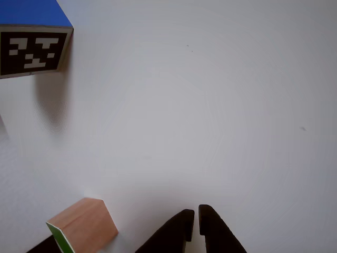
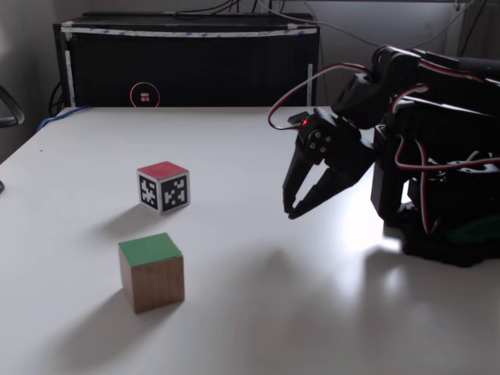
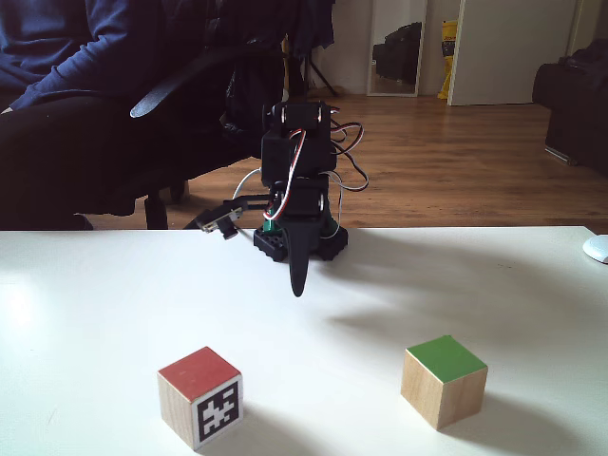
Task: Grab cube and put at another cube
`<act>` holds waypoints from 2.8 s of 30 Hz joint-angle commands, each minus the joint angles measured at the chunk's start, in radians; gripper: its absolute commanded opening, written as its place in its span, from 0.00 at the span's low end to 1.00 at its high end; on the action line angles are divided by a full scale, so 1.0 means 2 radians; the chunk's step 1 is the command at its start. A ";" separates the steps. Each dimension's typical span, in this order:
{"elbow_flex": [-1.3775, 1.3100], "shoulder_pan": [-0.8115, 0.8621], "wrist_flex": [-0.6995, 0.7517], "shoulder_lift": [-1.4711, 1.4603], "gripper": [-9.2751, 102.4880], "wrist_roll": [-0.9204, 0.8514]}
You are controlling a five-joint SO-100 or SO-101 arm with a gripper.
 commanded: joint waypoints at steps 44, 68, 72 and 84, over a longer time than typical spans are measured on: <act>-0.477 -0.176 -0.042 -0.589 0.44 -0.064; -0.716 -0.207 -0.020 -0.887 0.44 0.021; -0.736 -0.212 -0.020 -0.913 0.44 0.021; -0.807 -0.211 -0.018 -0.990 0.45 0.016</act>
